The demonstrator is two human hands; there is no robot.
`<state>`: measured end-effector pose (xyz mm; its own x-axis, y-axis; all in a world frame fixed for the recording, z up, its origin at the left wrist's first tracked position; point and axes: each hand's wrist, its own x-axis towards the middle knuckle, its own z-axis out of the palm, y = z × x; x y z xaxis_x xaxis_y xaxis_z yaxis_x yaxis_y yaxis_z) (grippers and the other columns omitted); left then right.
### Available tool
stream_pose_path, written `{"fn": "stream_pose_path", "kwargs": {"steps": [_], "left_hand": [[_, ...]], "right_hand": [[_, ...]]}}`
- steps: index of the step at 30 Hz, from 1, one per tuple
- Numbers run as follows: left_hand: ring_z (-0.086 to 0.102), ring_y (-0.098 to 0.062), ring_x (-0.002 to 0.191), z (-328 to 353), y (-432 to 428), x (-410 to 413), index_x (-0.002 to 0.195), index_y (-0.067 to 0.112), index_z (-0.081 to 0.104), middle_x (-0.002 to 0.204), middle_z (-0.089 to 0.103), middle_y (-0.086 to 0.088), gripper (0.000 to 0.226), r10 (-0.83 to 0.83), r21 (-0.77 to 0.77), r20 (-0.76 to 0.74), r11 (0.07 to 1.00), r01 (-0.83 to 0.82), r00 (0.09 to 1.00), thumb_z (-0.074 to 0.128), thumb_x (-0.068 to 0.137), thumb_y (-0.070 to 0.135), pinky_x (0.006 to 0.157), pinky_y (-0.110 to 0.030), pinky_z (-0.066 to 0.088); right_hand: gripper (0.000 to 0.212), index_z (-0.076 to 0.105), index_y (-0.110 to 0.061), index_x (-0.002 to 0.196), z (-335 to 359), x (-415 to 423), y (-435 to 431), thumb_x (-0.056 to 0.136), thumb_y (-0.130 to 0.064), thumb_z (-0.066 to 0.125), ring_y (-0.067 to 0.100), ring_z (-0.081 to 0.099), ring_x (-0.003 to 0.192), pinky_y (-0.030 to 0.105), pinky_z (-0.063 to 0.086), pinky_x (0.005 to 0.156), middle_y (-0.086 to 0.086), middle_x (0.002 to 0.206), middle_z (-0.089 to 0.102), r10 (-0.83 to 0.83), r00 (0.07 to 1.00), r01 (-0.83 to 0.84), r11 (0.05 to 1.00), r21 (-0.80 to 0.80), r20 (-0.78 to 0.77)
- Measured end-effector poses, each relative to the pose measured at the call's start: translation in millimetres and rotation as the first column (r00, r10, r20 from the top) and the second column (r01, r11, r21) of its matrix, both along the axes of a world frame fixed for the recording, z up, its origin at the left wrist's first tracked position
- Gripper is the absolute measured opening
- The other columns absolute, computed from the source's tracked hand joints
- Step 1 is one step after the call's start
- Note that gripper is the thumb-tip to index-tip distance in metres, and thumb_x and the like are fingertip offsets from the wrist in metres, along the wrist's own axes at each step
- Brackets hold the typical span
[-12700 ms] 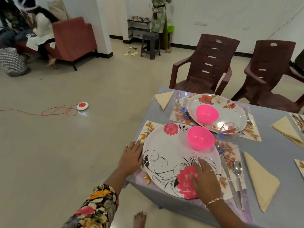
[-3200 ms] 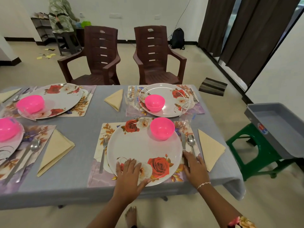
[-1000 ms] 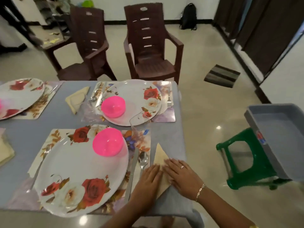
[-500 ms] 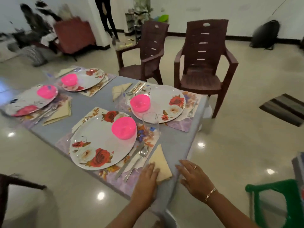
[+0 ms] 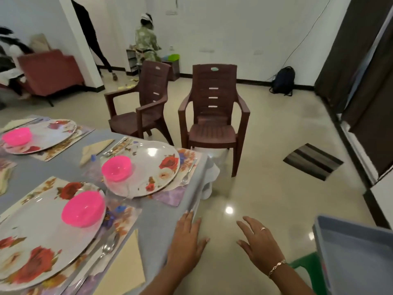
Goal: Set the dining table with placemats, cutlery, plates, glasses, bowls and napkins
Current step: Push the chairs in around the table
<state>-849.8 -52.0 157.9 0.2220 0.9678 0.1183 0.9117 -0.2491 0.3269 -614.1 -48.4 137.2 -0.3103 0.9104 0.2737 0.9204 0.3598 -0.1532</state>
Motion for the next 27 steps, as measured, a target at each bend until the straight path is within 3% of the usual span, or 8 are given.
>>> {"fn": "stream_pose_path", "kwargs": {"steps": [5,10,13,15,19,23,25,27], "left_hand": [[0.064,-0.020,0.108,-2,95,56,0.114,0.025,0.046,0.117,0.067,-0.004,0.053,0.001,-0.059,-0.031,0.998,-0.003,1.000,0.006,0.096,0.055,0.084,-0.034,0.053],[0.066,-0.022,0.106,-2,214,96,0.106,0.025,0.065,0.114,0.068,-0.005,0.071,0.011,-0.088,-0.070,0.996,-0.017,0.997,0.003,0.095,0.057,0.087,-0.032,0.050],[0.051,-0.030,0.125,10,277,113,0.119,0.019,0.061,0.134,0.054,-0.013,0.080,-0.019,-0.090,-0.061,0.996,0.013,0.998,0.000,0.091,0.062,0.102,-0.041,0.040],[0.028,-0.032,0.140,12,321,124,0.135,0.015,0.046,0.149,0.034,-0.014,0.075,-0.046,-0.170,-0.037,0.985,0.039,0.998,0.013,0.087,0.062,0.114,-0.042,0.022],[0.066,-0.026,0.104,15,396,151,0.100,0.018,0.070,0.112,0.068,-0.008,0.050,-0.052,-0.132,-0.080,0.990,0.041,0.995,0.074,0.065,0.054,0.086,-0.035,0.052],[0.040,-0.031,0.134,19,471,198,0.127,0.017,0.055,0.141,0.045,-0.007,0.072,-0.047,-0.153,-0.030,0.987,0.041,0.998,0.022,0.079,0.060,0.109,-0.036,0.026],[0.053,-0.030,0.123,11,513,226,0.115,0.019,0.063,0.129,0.058,-0.007,0.064,-0.040,-0.109,-0.031,0.993,0.036,0.999,0.027,0.080,0.058,0.101,-0.036,0.037],[0.046,-0.031,0.130,9,558,261,0.119,0.017,0.062,0.134,0.054,-0.007,0.060,-0.041,-0.110,0.051,0.993,0.046,0.998,0.032,0.083,0.056,0.104,-0.038,0.036]], "right_hand": [[0.052,0.049,-0.022,0.112,2,39,83,0.096,-0.051,0.009,0.020,0.065,0.094,0.028,0.054,0.071,0.005,0.107,0.066,-0.040,0.999,0.039,0.999,0.027,0.017],[0.042,0.048,-0.022,0.111,8,76,189,0.077,-0.045,0.041,0.022,0.068,0.088,0.030,0.056,0.067,0.006,0.101,0.067,-0.093,0.996,0.093,0.994,-0.058,-0.001],[0.040,0.048,-0.023,0.111,10,96,253,0.080,-0.047,0.038,0.020,0.069,0.088,0.028,0.056,0.066,0.004,0.100,0.067,-0.106,0.994,0.107,0.993,-0.050,0.030],[0.040,0.048,-0.023,0.111,8,109,297,0.091,-0.050,0.027,0.021,0.068,0.087,0.029,0.056,0.065,0.004,0.100,0.068,-0.125,0.992,0.126,0.991,-0.051,0.036],[0.045,0.049,-0.023,0.111,5,138,370,0.093,-0.053,0.021,0.023,0.069,0.087,0.031,0.056,0.063,0.005,0.100,0.068,-0.160,0.987,0.161,0.987,-0.028,0.016],[0.046,0.059,-0.019,0.107,-1,180,450,0.088,-0.051,0.032,0.024,0.069,0.084,0.031,0.056,0.060,0.007,0.099,0.067,-0.222,0.975,0.222,0.975,-0.024,-0.005],[0.045,0.065,-0.017,0.104,-4,206,493,0.080,-0.046,0.040,0.024,0.069,0.083,0.031,0.056,0.058,0.007,0.098,0.067,-0.244,0.970,0.243,0.968,-0.061,-0.014],[0.040,0.066,-0.017,0.102,-4,239,539,0.077,-0.043,0.051,0.022,0.069,0.083,0.030,0.056,0.058,0.006,0.097,0.068,-0.251,0.968,0.251,0.967,-0.053,0.008]]}}
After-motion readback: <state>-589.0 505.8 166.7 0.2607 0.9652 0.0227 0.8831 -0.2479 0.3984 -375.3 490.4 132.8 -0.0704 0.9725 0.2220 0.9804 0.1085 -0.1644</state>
